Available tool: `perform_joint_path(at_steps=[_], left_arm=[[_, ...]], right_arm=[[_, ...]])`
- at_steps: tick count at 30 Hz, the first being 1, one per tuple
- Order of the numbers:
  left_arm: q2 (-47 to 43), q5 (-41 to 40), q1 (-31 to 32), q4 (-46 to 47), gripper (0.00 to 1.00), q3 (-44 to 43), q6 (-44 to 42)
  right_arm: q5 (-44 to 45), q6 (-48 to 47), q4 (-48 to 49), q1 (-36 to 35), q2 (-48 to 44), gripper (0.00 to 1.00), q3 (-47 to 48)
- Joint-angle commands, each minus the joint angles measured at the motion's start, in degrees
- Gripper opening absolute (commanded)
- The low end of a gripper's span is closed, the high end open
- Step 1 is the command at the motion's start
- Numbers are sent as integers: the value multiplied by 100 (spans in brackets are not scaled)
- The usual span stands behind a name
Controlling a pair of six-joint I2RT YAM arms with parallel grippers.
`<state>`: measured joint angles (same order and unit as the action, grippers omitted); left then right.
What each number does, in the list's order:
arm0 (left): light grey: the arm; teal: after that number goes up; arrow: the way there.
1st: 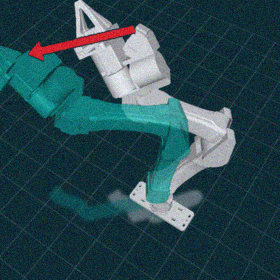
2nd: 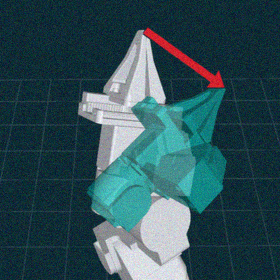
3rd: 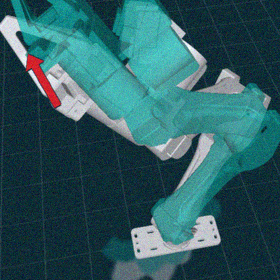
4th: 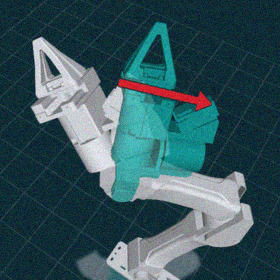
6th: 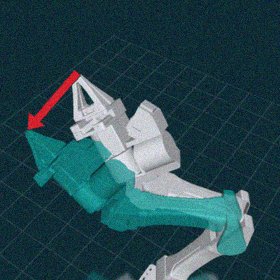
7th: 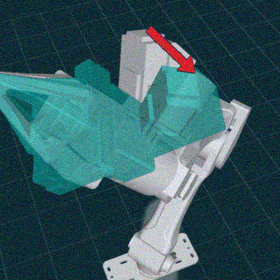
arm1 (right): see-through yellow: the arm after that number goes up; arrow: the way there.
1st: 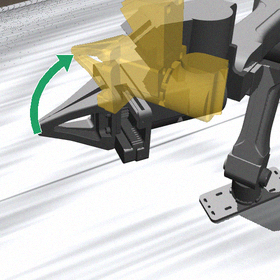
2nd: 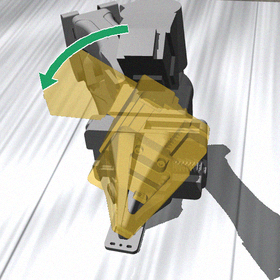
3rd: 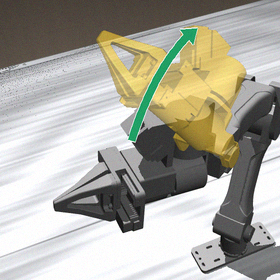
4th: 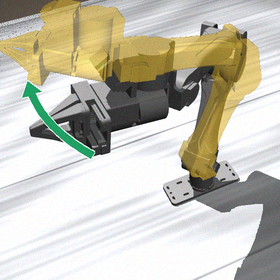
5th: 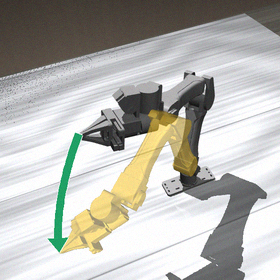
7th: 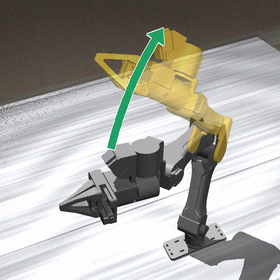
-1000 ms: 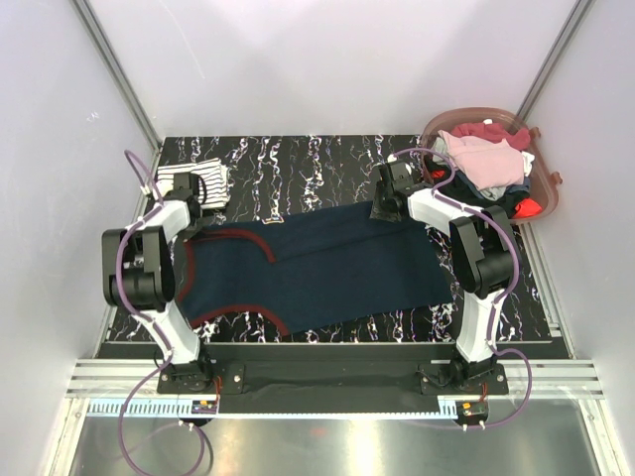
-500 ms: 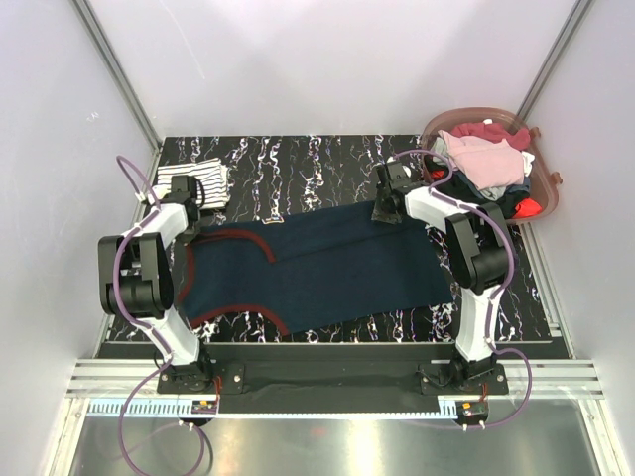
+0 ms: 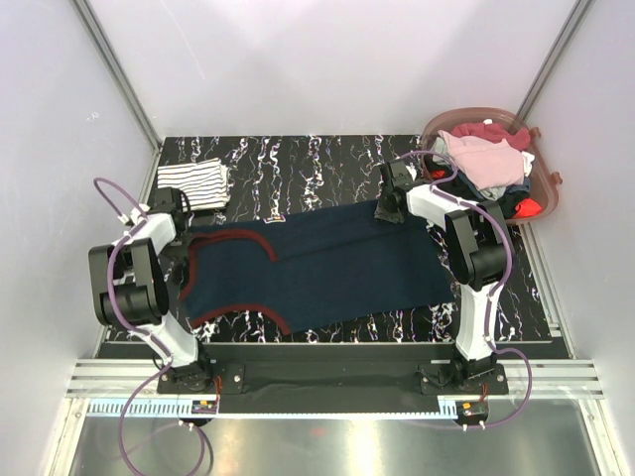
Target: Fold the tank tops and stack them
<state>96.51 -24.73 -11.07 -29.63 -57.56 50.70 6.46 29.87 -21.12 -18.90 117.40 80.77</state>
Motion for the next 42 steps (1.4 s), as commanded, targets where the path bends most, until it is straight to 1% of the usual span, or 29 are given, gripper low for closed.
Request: perform_joint_path(at_steps=[1, 2, 3, 5, 7, 11, 12, 15, 20, 24, 25, 27, 31, 35, 38, 42], left_arm=[[-519, -93, 0, 361, 40, 166, 46], [-554, -32, 0, 405, 48, 166, 19], [-606, 47, -9, 501, 52, 175, -77], [-616, 266, 0, 581, 54, 166, -121], [-668, 468, -9, 773, 60, 210, -183], [-721, 977, 0, 1213, 68, 350, -288], [-678, 1057, 0, 1396, 68, 351, -341], [-344, 1216, 8, 1363, 69, 123, -350], [227, 1497, 35, 1258, 66, -431, -341], [447, 1541, 140, 1231, 63, -738, -324], [483, 1541, 201, 1214, 59, -861, -324], [579, 1524, 281, 1196, 55, -950, -332], [781, 1603, 369, 1257, 37, -1134, -315], [1054, 1673, 386, 1153, 37, -1301, -289], [1141, 1682, 386, 1240, 36, -1319, -297], [1493, 1717, 386, 968, 35, -1783, -289]], right_arm=[[216, 107, -138, 70, 2, 24, -18], [207, 116, -103, 70, -33, 24, -35], [215, 124, -68, 70, -60, 24, -87], [251, 168, -6, 70, -112, 24, -141], [216, 291, 20, 149, -121, 24, -219], [66, 564, 231, 395, -226, 22, -456], [14, 625, 284, 439, -262, 22, -588], [-48, 634, 346, 483, -315, 22, -642], [-4, 652, 390, 483, -350, 21, -694], [75, 704, 451, 483, -455, 21, -800], [118, 722, 469, 483, -481, 20, -826], [154, 801, 504, 501, -543, 18, -905], [137, 959, 653, 589, -692, 15, -1125], [136, 986, 750, 580, -798, 14, -1239], [136, 995, 785, 589, -816, 14, -1266], [128, 1003, 794, 580, -816, 14, -1274]])
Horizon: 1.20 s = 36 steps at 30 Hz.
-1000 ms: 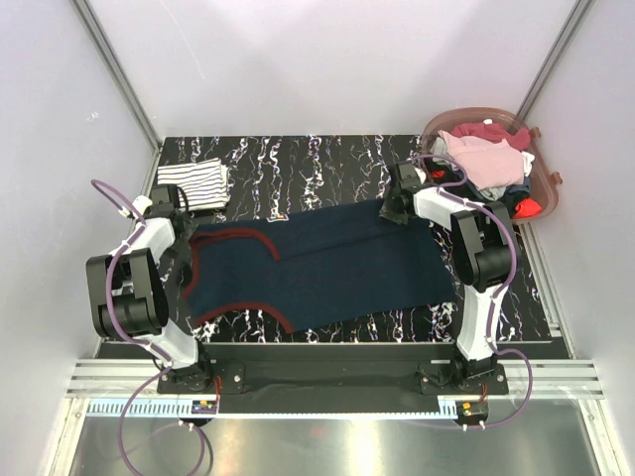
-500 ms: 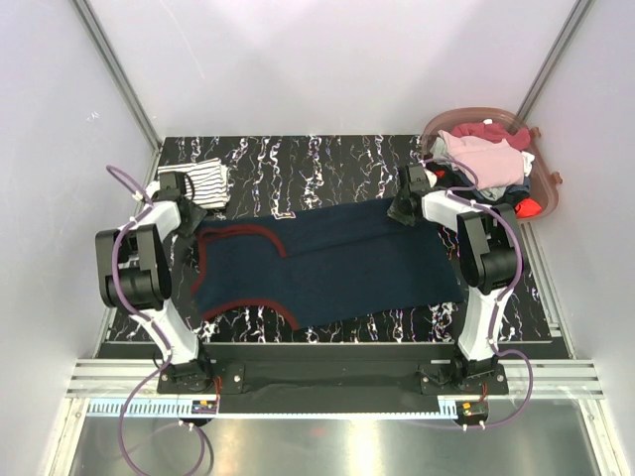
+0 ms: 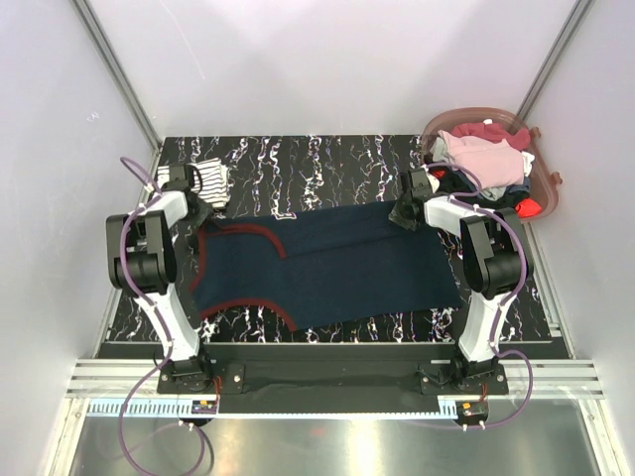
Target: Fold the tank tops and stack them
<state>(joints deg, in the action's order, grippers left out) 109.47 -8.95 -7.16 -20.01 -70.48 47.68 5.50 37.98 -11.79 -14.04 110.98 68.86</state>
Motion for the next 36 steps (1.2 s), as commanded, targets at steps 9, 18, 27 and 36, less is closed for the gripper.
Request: perform_joint_path(at_steps=[9, 18, 27, 36], left_arm=[[1076, 148, -5, -442, 37, -1739, 4], [1200, 131, 30, -381, 34, -1867, -101], [-268, -168, 30, 295, 13, -161, -523], [-5, -564, -75, -38, 28, -844, -857]], right_arm=[[241, 210, -113, 112, -200, 15, -101], [241, 201, -113, 121, -164, 15, -48], [259, 184, -166, 139, -199, 16, -39], [259, 166, -157, 147, -182, 15, -57]])
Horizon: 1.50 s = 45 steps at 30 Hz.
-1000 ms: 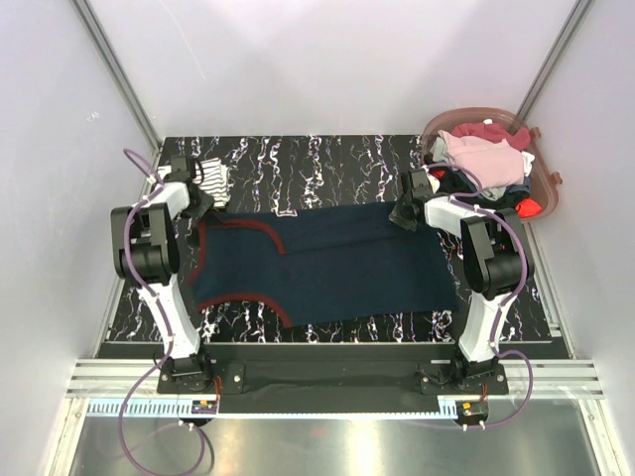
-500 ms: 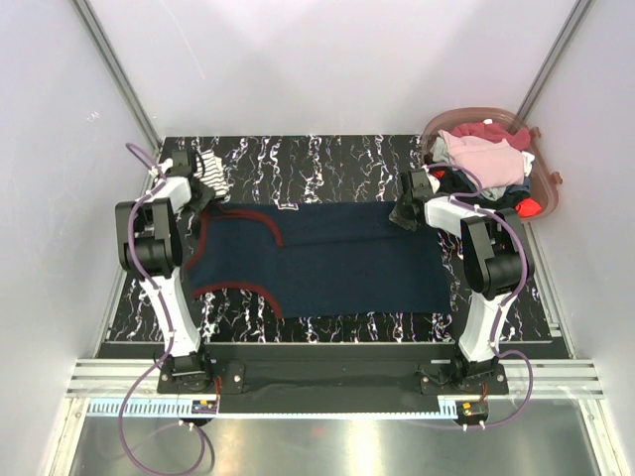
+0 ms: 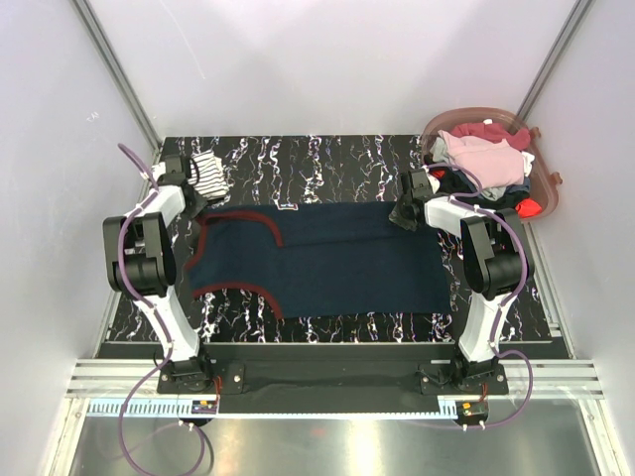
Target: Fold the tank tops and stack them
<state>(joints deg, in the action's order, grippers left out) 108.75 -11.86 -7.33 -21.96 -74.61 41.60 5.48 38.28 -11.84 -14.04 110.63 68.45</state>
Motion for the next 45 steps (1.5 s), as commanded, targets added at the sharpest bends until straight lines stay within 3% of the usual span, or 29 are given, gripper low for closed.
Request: perform_joint_path(at_steps=[1, 3, 4, 9, 13, 19, 25, 32, 35, 45], left_arm=[[241, -334, -75, 130, 21, -510, -275], [462, -291, -119, 8, 13, -799, -302], [611, -213, -128, -54, 2, -844, -319], [595, -106, -233, 165, 2, -800, -381], [692, 148, -277, 51, 13, -880, -329], [647, 306, -286, 157, 39, -695, -293], [1086, 613, -312, -124, 38, -1125, -285], [1149, 825, -672, -99, 22, -1179, -100], [982, 703, -682, -151, 21, -1057, -100], [-767, 421, -498, 508, 38, 113, -109]], right_arm=[[270, 136, -161, 147, -164, 16, -24], [287, 127, -161, 147, -182, 15, -33], [287, 127, -152, 139, -191, 16, -33], [244, 144, -152, 165, -164, 16, -24], [235, 136, -144, 165, -173, 15, -15], [209, 127, -135, 174, -182, 16, -24], [208, 109, -135, 183, -173, 15, -15], [182, 109, -135, 218, -191, 14, -42], [182, 118, -126, 218, -182, 14, -51], [156, 118, -126, 227, -200, 15, -42]])
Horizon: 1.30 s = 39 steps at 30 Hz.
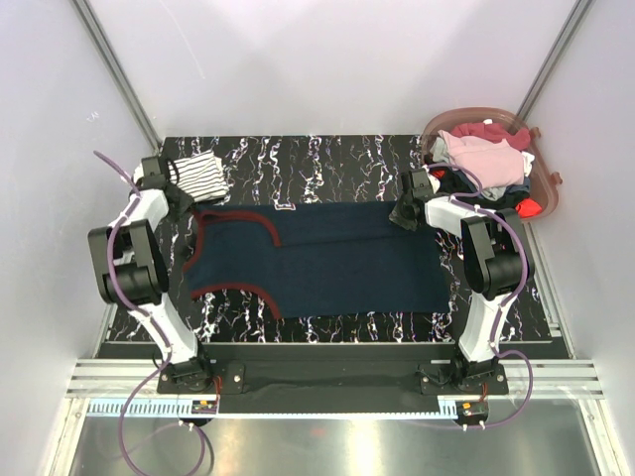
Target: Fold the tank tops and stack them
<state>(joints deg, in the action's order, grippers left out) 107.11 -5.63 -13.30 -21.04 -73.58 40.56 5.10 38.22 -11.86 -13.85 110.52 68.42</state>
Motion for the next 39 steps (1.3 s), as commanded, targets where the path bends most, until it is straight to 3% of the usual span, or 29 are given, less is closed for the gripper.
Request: perform_joint_path(at_steps=[1, 6, 9, 19, 20, 31, 33, 37, 39], left_arm=[[-656, -228, 187, 390, 38, 19, -30], [-753, -158, 539, 381, 40, 11, -74], [-586, 0, 662, 425, 36, 10, -22], [319, 281, 470, 302, 7, -245, 154], [389, 308, 434, 328, 0, -236, 181], [741, 360, 161, 293, 3, -666, 32], [566, 344, 240, 337, 5, -631, 5], [-441, -78, 643, 697, 19, 271, 58], [-839, -358, 697, 724, 21, 580, 84]], right_arm=[[193, 116, -133, 207, -189, 14, -40], [184, 107, -124, 198, -189, 14, -48], [175, 107, -124, 207, -197, 13, -40], [184, 116, -133, 198, -224, 13, -48], [193, 107, -133, 207, -233, 13, -48], [149, 133, -141, 207, -206, 14, -40], [97, 90, -124, 207, -259, 16, -40], [463, -51, -150, 137, -662, 20, -118], [596, -51, -115, 137, -1057, 21, -329]])
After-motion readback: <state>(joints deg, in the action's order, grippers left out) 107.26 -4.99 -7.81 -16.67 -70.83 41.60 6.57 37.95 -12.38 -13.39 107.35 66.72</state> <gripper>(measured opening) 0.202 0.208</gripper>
